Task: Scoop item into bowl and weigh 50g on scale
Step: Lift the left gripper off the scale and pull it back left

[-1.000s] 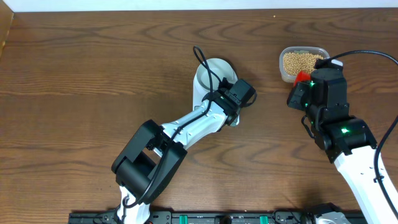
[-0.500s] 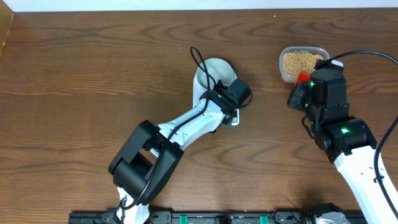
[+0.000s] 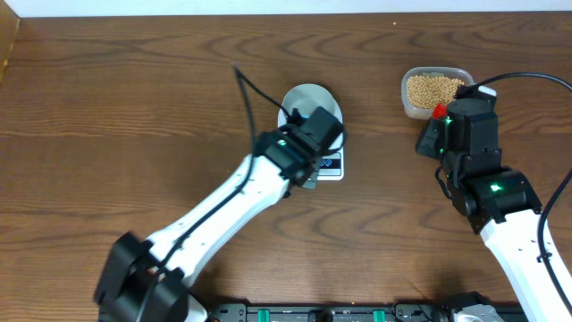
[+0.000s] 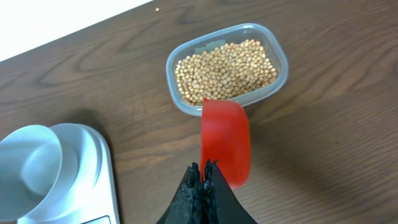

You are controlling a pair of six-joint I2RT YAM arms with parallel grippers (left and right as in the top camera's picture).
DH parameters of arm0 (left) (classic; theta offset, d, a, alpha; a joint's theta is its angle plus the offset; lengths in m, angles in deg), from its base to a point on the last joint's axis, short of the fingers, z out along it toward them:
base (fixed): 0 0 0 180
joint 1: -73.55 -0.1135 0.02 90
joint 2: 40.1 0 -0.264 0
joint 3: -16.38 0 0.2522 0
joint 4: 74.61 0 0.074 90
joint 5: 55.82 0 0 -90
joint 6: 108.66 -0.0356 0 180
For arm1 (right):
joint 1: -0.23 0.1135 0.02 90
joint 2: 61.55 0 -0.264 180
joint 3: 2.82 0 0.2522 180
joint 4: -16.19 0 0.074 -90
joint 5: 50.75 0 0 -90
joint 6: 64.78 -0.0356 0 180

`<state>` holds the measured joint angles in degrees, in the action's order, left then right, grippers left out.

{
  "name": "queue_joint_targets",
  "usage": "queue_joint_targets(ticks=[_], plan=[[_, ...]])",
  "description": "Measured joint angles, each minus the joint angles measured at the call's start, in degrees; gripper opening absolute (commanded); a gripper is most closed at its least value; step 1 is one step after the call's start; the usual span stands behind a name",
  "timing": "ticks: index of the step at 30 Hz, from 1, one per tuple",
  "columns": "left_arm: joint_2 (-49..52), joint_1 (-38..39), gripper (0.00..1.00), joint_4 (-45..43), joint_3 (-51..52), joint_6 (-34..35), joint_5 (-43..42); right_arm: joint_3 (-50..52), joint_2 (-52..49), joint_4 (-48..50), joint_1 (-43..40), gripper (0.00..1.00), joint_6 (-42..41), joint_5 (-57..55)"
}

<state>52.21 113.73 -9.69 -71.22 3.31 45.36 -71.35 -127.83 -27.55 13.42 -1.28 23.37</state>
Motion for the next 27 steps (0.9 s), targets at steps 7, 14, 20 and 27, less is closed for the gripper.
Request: queue_joint_targets(ticks=[7,14,20,27], plan=[[-3.9,-9.4,0.12,4.2,0.0,-0.5,1.8,0.0,0.0,0.4,0.0,0.01,0.0,-3.2],[-4.5,-15.1,0.76,5.5,0.0,-1.3,2.7,0.0,0.0,0.6,0.0,0.01,0.0,-4.7],[-4.5,-15.1,0.76,5.5,0.0,-1.3,2.7,0.0,0.0,0.6,0.0,0.01,0.0,-5.0],[-4.5,-15.1,0.87,5.5,0.0,-1.3,2.7,0.0,0.0,0.4,0.0,0.01,0.0,-5.0]])
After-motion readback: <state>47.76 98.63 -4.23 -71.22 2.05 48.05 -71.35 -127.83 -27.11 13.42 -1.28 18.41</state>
